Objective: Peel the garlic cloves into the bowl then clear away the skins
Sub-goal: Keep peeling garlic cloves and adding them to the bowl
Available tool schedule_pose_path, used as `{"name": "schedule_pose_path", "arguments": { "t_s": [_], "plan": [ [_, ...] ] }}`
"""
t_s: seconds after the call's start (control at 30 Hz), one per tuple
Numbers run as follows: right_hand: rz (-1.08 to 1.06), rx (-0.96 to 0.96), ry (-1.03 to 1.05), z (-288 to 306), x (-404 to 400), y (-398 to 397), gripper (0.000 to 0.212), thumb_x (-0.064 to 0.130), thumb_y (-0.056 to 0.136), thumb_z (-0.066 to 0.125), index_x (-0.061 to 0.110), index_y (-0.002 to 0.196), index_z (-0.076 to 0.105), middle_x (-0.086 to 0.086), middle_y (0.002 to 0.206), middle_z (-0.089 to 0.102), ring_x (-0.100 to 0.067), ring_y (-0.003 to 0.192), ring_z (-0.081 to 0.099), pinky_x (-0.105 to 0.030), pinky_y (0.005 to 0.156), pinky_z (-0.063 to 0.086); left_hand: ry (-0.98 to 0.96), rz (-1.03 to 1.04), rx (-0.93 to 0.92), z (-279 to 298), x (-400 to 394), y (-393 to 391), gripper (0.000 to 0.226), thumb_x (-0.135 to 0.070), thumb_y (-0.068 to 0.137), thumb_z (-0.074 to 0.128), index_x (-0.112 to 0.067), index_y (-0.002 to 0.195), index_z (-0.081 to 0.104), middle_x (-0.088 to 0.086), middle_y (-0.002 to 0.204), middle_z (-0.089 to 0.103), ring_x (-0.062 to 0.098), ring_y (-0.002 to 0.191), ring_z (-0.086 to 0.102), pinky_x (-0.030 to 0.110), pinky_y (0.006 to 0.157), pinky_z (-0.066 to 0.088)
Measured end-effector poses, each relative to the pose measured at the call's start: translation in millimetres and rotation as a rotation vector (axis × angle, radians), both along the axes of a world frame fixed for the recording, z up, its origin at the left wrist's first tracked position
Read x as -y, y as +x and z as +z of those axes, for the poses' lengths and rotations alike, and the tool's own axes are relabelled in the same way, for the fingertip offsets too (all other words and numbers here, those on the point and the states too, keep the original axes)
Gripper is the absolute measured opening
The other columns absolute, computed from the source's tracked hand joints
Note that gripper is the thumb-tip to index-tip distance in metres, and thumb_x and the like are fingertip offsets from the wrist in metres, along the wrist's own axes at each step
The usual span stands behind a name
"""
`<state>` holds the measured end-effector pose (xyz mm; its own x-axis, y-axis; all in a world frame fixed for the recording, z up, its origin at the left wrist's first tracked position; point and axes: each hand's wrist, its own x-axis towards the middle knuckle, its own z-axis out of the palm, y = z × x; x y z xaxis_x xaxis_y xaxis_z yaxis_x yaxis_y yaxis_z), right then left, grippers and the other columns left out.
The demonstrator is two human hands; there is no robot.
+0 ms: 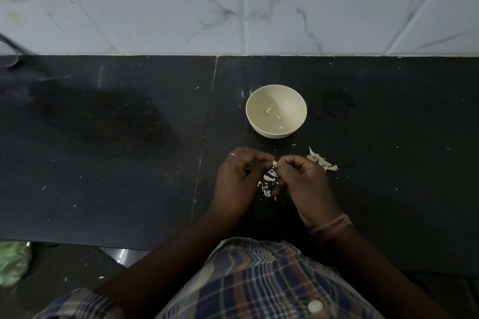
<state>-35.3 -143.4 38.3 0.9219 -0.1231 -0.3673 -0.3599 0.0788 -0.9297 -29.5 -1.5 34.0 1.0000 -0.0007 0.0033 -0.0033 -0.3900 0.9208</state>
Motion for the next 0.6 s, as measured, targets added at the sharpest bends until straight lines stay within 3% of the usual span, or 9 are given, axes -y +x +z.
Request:
{"name": "schedule_pose_path", "arguments": {
  "t_s": [0.13,0.27,0.43,0.5,0.6],
  "plan": [
    [-0.034,-0.005,0.086,0,-3,3,0.020,-0.002,0.093,0.057,0.008,0.081,0.069,-0.007,0.059,0.057,-0.015,0.044,0.055,-0.034,0.057,0.047,-0.155,0.015,-0.131,2,5,-3,0.016,-0.008,0.093,0.070,-0.020,0.100,0.079,-0.010,0.092,0.077,0.001,0.085,0.071,0.012,0.074,0.050],
    [-0.022,-0.027,0.133,0,-5,3,0.030,0.000,0.092,0.058,0.017,0.071,0.072,-0.010,0.058,0.053,-0.017,0.044,0.052,-0.032,0.051,0.047,-0.341,0.026,-0.234,5,8,-3,0.014,-0.003,0.094,0.068,-0.012,0.099,0.077,0.000,0.089,0.079,0.012,0.082,0.074,0.020,0.071,0.055],
    [-0.084,-0.090,0.210,-2,-7,4,0.021,0.000,0.096,0.055,0.007,0.081,0.067,-0.007,0.057,0.055,-0.016,0.045,0.051,-0.031,0.048,0.045,-0.699,0.100,-0.419,-1,10,-2,0.012,-0.001,0.096,0.062,-0.006,0.097,0.073,0.018,0.091,0.075,0.023,0.078,0.070,0.032,0.069,0.058],
    [-0.123,-0.120,0.235,-4,-6,4,0.021,0.002,0.099,0.054,0.006,0.081,0.064,-0.006,0.059,0.055,-0.014,0.046,0.050,-0.030,0.047,0.045,-0.883,0.173,-0.494,-3,12,-1,0.012,-0.001,0.097,0.058,-0.003,0.100,0.070,0.015,0.088,0.073,0.018,0.077,0.068,0.027,0.069,0.059],
    [-0.145,-0.151,0.167,-10,1,3,0.018,0.003,0.098,0.055,0.004,0.081,0.063,-0.007,0.062,0.055,-0.011,0.045,0.052,-0.032,0.051,0.048,-0.983,0.228,-0.517,-6,9,3,0.014,-0.001,0.098,0.056,-0.001,0.105,0.069,0.010,0.091,0.073,0.015,0.081,0.071,0.023,0.075,0.059]
  ]
}}
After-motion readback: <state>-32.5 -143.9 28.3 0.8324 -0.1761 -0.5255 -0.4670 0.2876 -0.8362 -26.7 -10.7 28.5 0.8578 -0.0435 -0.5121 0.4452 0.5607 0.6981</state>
